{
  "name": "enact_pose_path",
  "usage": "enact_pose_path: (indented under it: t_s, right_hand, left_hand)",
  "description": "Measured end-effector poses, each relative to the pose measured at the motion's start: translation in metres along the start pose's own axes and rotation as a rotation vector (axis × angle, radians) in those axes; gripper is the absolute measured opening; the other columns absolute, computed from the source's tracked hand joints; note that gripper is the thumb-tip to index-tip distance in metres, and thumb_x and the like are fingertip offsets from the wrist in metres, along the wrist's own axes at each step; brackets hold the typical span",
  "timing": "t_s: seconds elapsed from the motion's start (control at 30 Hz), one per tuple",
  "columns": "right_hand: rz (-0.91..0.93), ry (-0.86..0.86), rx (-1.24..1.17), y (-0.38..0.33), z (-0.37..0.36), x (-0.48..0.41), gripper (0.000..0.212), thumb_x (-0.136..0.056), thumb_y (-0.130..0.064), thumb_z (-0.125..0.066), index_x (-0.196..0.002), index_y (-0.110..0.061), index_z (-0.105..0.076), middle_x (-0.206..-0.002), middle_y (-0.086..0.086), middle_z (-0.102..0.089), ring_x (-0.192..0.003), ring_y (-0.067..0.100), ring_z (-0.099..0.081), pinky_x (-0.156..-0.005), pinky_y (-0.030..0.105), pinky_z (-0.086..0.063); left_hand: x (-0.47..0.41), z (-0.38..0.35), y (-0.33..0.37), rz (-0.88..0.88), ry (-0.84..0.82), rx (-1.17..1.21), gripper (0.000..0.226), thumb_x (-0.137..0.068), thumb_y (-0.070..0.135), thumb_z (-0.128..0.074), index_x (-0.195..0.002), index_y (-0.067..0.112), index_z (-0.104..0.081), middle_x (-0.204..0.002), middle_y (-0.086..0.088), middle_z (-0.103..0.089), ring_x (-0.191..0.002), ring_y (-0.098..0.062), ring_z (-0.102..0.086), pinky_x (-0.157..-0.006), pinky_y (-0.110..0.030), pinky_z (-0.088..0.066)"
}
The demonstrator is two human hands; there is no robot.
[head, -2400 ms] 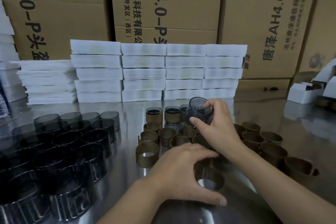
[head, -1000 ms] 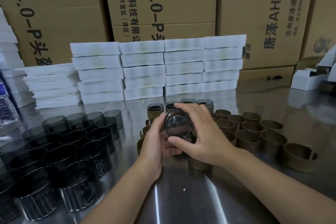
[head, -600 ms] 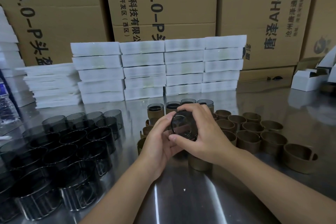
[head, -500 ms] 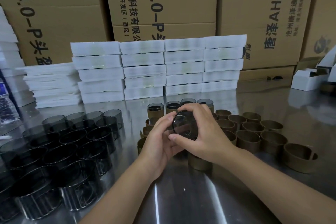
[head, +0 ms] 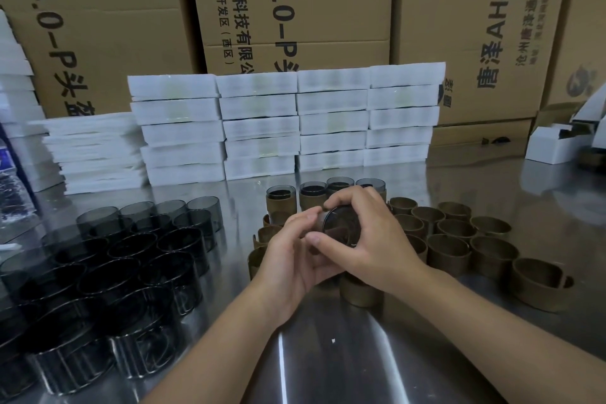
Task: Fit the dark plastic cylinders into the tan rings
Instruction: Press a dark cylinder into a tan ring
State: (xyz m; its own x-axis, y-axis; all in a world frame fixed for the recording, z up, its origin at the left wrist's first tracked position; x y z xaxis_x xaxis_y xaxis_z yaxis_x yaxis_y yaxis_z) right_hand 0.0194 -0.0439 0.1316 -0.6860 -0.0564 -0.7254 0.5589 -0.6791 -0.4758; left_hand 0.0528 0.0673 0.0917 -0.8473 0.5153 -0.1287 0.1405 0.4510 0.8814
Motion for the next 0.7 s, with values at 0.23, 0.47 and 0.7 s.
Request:
enact_pose_path:
  t_s: [0.23, 0.47, 0.7]
  right_hand:
    - [-0.064, 0.029, -0.038, 0.007, 0.001, -0.002, 0.039, -0.066, -0.07, -0.057, -0.088, -0.038, -0.049, -0.097, -0.012, -0.059, -0.1, -0.002, -0.05, -0.08, 0.015, -0.042]
    - [-0.078, 0.099, -0.157, 0.011, 0.004, -0.006, 0.031, -0.078, -0.061, -0.057, -0.08, -0.03, -0.057, -0.085, -0.006, -0.064, -0.088, 0.01, -0.061, -0.077, 0.034, -0.051]
    - [-0.084, 0.117, -0.222, 0.007, 0.01, -0.006, 0.015, -0.088, -0.045, -0.056, -0.082, -0.031, -0.058, -0.073, -0.017, -0.06, -0.072, 0.003, -0.058, -0.065, 0.012, -0.041]
  left_hand:
    - [-0.001, 0.001, 0.0, 0.002, 0.002, -0.104, 0.033, -0.075, 0.045, -0.06, -0.095, 0.025, -0.077, -0.096, -0.009, -0.074, -0.085, -0.03, -0.071, -0.071, -0.04, -0.058]
    - [0.004, -0.003, 0.001, -0.026, 0.0, -0.233, 0.05, -0.075, 0.059, -0.052, -0.109, 0.028, -0.069, -0.094, -0.013, -0.068, -0.084, -0.03, -0.071, -0.073, -0.038, -0.058]
    - [0.005, -0.001, 0.002, -0.064, 0.032, -0.287, 0.053, -0.072, 0.046, -0.062, -0.123, 0.031, -0.06, -0.1, -0.011, -0.072, -0.08, -0.029, -0.07, -0.065, -0.033, -0.057]
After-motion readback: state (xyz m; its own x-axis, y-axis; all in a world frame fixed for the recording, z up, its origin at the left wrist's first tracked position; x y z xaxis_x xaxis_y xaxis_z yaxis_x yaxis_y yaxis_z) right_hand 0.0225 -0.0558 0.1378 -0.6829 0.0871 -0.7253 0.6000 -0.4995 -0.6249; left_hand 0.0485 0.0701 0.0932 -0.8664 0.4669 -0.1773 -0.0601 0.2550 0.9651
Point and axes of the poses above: each hand's wrist, its own x-axis away from the middle knuckle, its own z-axis out of the back of the hand, y = z × x, the point moved 5 cm from there along -x, towards the middle knuckle
